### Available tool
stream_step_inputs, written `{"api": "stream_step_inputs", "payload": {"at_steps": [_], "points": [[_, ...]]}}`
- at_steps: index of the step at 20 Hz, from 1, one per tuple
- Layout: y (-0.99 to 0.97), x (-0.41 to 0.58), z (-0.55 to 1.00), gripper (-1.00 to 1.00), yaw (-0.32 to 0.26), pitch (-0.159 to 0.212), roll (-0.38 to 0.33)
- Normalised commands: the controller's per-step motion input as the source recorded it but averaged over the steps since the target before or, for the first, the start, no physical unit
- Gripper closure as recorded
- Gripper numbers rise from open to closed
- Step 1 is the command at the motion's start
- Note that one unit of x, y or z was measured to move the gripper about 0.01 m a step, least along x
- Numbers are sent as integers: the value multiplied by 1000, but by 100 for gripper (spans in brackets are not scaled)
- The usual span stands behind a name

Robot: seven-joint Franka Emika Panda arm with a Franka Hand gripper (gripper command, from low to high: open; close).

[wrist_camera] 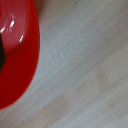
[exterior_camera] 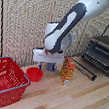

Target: Extend the gripper towards the oven tray handle. Grasp the handle and carefully pull the tray out of the oven. Move the gripper above the red bowl. Grab the red bowl gently. Lift the bowl and place it onto the oven tray.

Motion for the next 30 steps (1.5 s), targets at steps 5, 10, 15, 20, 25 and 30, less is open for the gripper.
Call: {"api": "stream_step_inputs", "payload": {"at_steps": [5,10,15,20,25,30], "points": [[17,7,-321,-100,-52,34,0],[-11,14,-298,-100,0,94,0],[0,0,-25,100,0,5,3],[0,10,-1,100,0,2,0],[0,54,0,100,0,19,0],[0,32,0,100,0,11,0]]}}
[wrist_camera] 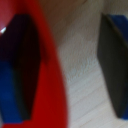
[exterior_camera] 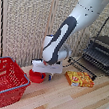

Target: Extend the gripper towards the oven tray handle. Grasp the handle and carefully pull the tray out of the oven. Move the gripper above the red bowl. Grab the red bowl gently. Lift the bowl and place it onto the oven tray.

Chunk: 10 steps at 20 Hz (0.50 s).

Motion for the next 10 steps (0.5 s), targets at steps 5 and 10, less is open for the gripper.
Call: {"api": "stream_step_inputs", "payload": {"at_steps": [5,10], "points": [[0,50,148,100,-50,-4,0],[0,197,515,100,-173,-14,17]]}}
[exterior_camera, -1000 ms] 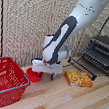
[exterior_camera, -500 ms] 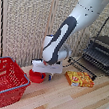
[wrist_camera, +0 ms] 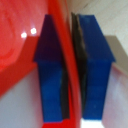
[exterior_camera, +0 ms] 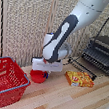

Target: Extend the gripper towards the oven tray handle. Grasp the handle and carefully pull the tray out of the oven. Move the gripper above the red bowl. Grab the red bowl gently. Lift the bowl and place it onto the oven tray.

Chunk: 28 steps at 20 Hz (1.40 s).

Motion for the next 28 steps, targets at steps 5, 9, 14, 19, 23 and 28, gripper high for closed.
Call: {"api": "stream_step_inputs", "payload": {"at_steps": [5,9,14,19,23,28], "points": [[1,241,706,100,-182,-7,3],[-36,149,743,100,-182,-2,9],[-222,28,618,100,-237,-16,48],[-366,1,544,100,-229,0,64],[-454,0,469,100,-206,0,70],[-462,0,355,100,-219,7,55]]}}
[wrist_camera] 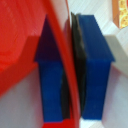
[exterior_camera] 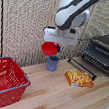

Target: Extend the gripper towards the oven tray handle. Grasp the handle and carefully pull the tray out of the oven. Move the gripper above the red bowl. Grab the red bowl gently. Lift the bowl and place it onto the oven tray.

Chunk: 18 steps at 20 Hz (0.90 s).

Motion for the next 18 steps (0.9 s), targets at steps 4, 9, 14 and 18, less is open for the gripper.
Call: {"api": "stream_step_inputs", "payload": {"at_steps": [4,9,14,18], "points": [[-609,-1,171,100,-196,27,19],[-635,0,39,100,-202,9,0],[-673,0,60,100,-189,23,0],[-621,0,41,100,-210,15,0]]}}
